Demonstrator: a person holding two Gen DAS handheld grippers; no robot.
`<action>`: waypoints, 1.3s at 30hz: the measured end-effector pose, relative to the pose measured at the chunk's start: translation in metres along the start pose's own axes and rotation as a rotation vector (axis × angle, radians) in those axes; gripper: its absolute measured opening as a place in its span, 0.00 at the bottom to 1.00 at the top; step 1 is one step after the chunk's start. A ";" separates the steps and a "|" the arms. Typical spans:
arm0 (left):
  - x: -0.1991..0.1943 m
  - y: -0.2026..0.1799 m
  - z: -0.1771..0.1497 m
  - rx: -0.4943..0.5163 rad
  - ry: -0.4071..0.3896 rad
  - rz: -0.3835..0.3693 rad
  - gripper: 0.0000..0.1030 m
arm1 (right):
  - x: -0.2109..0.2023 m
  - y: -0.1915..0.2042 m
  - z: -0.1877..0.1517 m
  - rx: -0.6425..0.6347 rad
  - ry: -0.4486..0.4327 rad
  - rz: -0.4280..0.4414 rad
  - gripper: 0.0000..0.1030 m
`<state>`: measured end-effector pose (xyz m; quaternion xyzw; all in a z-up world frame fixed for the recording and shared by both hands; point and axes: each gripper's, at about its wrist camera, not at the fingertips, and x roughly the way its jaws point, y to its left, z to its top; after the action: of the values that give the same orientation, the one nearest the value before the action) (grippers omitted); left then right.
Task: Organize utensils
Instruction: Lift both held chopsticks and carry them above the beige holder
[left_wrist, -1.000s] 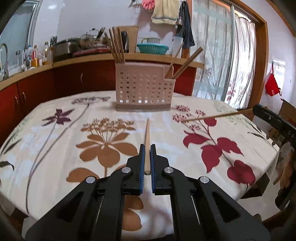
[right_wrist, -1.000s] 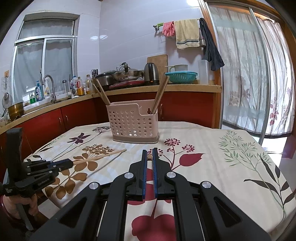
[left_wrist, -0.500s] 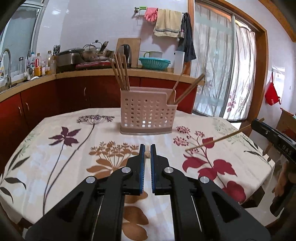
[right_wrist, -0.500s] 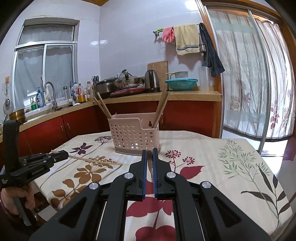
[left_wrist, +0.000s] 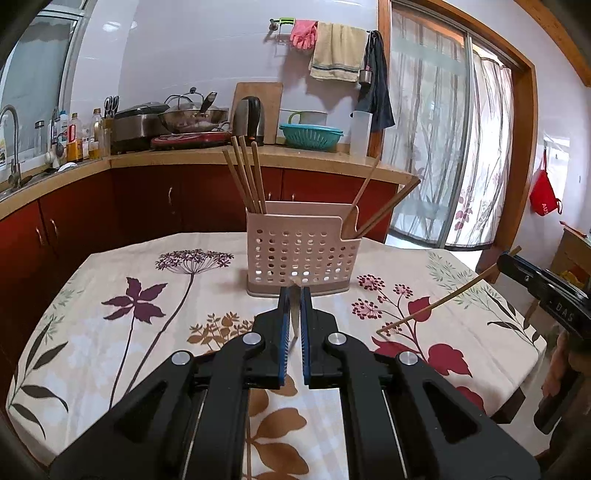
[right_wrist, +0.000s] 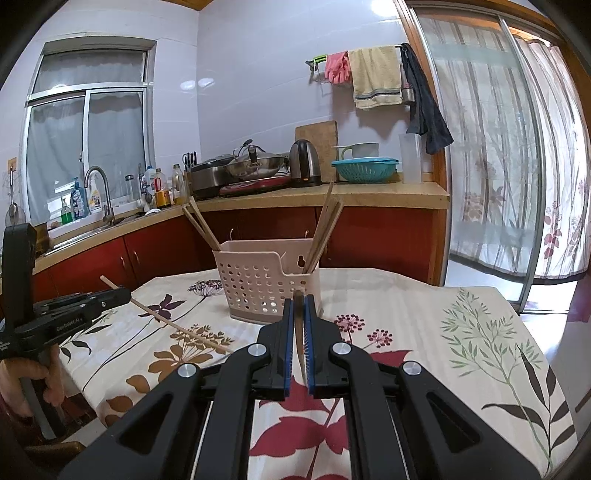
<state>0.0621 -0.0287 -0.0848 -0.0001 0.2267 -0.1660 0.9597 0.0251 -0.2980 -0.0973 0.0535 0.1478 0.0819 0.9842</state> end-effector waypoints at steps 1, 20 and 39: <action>0.002 0.001 0.003 0.000 0.001 -0.003 0.06 | 0.002 0.000 0.002 -0.002 0.002 0.001 0.06; 0.031 0.007 0.033 0.005 -0.026 0.001 0.06 | 0.035 0.001 0.033 -0.020 -0.004 0.011 0.06; 0.054 0.009 0.052 0.008 -0.046 -0.005 0.06 | 0.055 0.001 0.046 -0.024 -0.017 0.012 0.06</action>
<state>0.1330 -0.0418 -0.0628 -0.0008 0.2039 -0.1693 0.9642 0.0910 -0.2910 -0.0692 0.0435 0.1383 0.0892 0.9854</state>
